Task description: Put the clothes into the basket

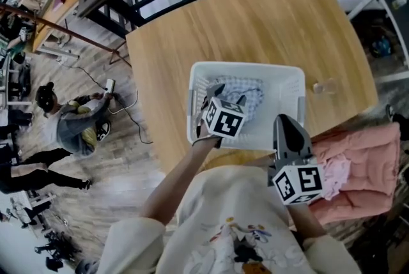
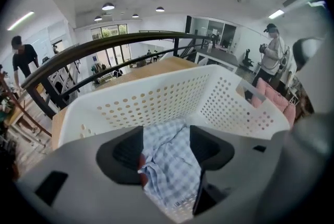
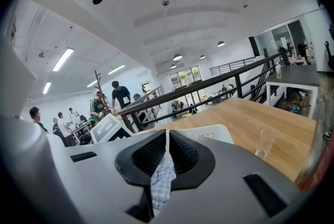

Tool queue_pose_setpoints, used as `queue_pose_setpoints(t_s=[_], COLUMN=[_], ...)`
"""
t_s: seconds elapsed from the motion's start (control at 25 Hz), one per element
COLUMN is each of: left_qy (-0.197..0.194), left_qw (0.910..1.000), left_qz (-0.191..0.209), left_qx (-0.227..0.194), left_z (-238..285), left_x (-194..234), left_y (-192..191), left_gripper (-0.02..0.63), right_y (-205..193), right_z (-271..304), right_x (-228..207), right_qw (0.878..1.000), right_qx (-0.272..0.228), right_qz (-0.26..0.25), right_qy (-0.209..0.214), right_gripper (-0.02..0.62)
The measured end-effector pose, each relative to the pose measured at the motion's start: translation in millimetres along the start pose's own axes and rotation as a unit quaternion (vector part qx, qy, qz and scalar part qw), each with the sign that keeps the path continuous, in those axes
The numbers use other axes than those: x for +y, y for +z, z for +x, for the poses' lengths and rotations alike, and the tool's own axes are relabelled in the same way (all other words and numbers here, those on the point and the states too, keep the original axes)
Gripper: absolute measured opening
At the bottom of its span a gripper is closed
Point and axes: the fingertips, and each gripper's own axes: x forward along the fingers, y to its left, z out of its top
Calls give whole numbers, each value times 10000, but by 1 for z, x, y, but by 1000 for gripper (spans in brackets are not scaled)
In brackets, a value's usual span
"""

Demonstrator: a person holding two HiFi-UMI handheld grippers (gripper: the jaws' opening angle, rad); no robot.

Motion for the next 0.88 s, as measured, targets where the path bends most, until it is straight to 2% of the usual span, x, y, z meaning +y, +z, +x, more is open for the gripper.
queue_pose_setpoints(t_s=[0.2,0.24,0.36,0.6,0.88], left_qy=[-121,-83,187,194,163], left_qw=[9974,9966,9949,9918,9887], left_qz=[-406,-502,-596,-607,-696], left_qx=[-589,-645,-790,-1109,-1320], left_z=[-48,-57,-80,-107,-152], left_x=[-10,-9,-8,-16,-19], left_y=[21,22,19,5,-11], left_gripper=[157,132,2,2,0], right_y=[-4,-5,-7,-14,-23], right_z=[-6,-7,-12,-21,-38], right_x=[6,9,19,39,62], right_qw=[10000,10000,9999,9995,9993], right_qx=[-12,-11,-24,-52,-34], right_qz=[-42,-54,-104,-251,-350], right_qy=[52,70,134,209,107], right_gripper=[34,34,34,34,32])
